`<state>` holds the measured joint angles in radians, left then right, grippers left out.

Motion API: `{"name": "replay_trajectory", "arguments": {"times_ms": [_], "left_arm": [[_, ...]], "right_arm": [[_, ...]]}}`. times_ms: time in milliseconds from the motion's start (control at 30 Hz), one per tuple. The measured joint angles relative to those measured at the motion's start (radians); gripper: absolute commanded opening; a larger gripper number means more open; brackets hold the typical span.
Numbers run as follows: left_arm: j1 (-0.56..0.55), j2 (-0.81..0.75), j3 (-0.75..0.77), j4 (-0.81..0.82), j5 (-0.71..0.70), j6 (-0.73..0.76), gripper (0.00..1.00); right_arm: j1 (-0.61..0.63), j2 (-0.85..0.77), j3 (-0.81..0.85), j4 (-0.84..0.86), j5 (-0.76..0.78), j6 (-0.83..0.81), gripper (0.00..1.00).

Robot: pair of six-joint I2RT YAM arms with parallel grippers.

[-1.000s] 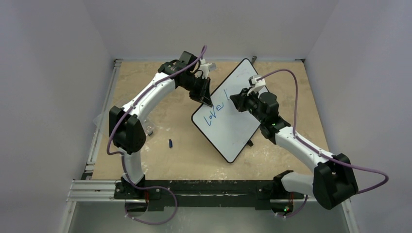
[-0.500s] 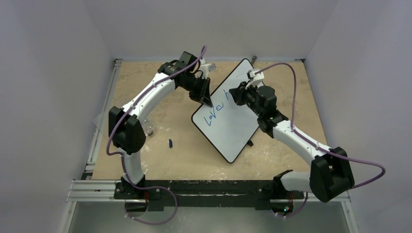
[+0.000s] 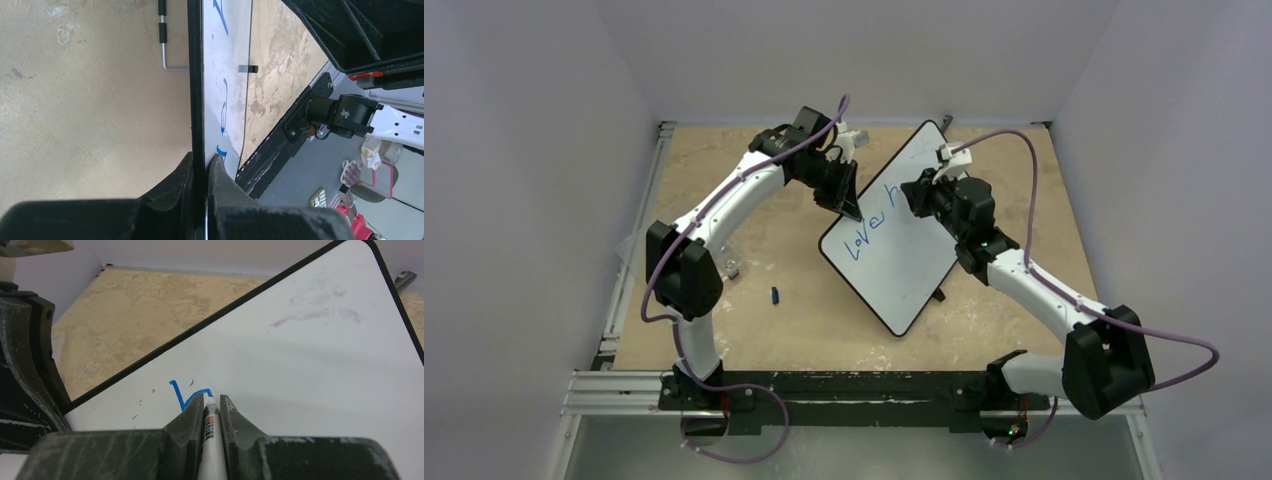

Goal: Write a sentence on the whiteboard

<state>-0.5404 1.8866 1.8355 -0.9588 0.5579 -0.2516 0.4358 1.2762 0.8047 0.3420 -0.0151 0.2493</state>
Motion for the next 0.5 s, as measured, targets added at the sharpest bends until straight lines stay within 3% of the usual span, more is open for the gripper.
{"name": "replay_trajectory", "arguments": {"times_ms": [500], "left_arm": [[-0.004, -0.004, -0.001, 0.0, -0.011, -0.002, 0.0]], "right_arm": [[-0.005, -0.063, -0.072, -0.036, -0.007, 0.0, 0.0]]}}
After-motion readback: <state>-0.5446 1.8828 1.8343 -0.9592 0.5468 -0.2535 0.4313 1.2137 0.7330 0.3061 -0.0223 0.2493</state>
